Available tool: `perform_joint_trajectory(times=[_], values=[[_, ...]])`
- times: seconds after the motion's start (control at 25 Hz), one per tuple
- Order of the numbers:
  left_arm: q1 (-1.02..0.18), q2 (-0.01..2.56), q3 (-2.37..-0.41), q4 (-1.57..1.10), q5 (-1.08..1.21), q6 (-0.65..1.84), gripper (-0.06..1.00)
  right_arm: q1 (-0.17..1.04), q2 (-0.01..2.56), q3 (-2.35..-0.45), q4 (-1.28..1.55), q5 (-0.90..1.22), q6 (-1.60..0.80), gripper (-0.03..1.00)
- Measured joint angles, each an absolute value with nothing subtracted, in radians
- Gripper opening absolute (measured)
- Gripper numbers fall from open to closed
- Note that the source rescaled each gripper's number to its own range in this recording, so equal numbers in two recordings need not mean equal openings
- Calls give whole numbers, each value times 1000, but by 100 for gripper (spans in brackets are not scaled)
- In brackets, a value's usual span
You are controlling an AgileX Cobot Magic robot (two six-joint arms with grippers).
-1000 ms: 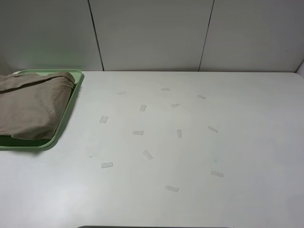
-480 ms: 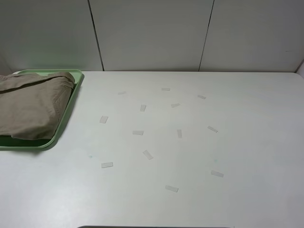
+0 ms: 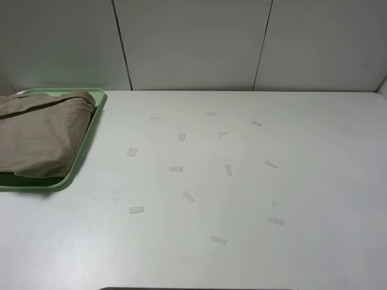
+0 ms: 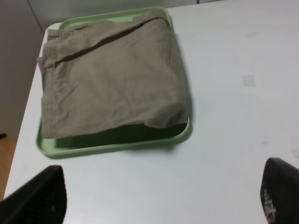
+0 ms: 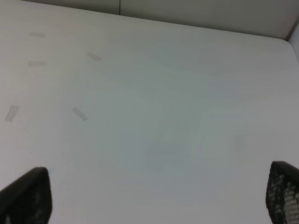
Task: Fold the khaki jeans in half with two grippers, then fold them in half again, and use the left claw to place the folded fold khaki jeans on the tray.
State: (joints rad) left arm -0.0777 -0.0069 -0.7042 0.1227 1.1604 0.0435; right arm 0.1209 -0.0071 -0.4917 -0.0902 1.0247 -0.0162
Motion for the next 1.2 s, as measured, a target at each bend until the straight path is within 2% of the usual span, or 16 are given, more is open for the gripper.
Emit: perform_joint_trajectory(times=[1.2], values=[[-81,-9,-538,77,1160,0,83,121,-7,-492,-90,1025,-16,100]])
